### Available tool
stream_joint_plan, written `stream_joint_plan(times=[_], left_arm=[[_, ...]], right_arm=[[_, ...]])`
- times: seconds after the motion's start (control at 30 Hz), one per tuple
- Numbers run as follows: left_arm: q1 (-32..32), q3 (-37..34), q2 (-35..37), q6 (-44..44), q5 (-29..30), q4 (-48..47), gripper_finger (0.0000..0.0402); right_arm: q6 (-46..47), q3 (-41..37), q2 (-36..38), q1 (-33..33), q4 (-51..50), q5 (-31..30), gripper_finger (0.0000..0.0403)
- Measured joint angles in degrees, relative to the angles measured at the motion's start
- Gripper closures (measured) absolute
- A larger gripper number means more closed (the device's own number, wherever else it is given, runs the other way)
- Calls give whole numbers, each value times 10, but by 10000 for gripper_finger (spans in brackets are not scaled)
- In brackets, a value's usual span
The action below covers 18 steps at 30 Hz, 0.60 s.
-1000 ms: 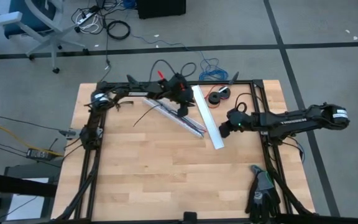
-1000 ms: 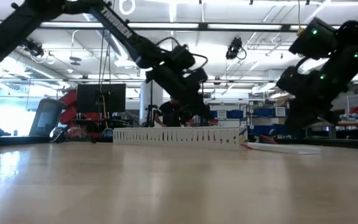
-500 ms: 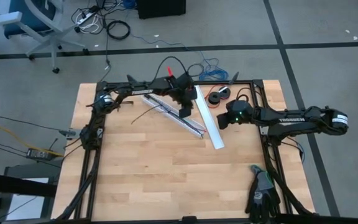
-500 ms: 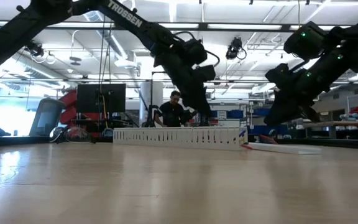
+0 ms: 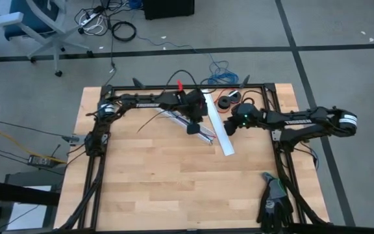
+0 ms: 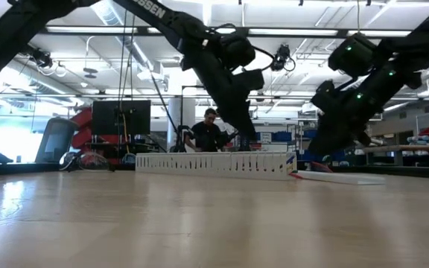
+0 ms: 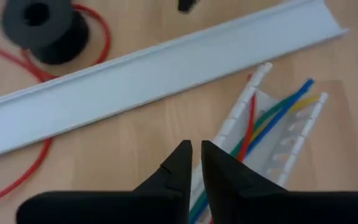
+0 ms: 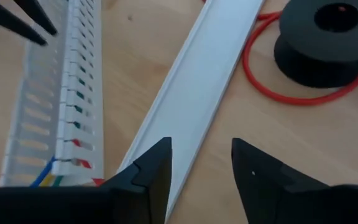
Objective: Ziptie cables
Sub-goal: Close the white cable duct
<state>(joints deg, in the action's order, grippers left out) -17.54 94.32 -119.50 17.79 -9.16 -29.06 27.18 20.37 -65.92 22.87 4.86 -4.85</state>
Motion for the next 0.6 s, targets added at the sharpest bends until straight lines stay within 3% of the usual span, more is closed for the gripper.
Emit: stream_joint_plan(times=[0.4, 0.6], left_arm=[[11, -207, 116, -65, 37, 183, 366], [11, -237, 133, -68, 40, 224, 366]], right_arm=[[-15, 80, -147, 0, -9, 0, 250], [-26, 141, -228, 8, -41, -34, 254]])
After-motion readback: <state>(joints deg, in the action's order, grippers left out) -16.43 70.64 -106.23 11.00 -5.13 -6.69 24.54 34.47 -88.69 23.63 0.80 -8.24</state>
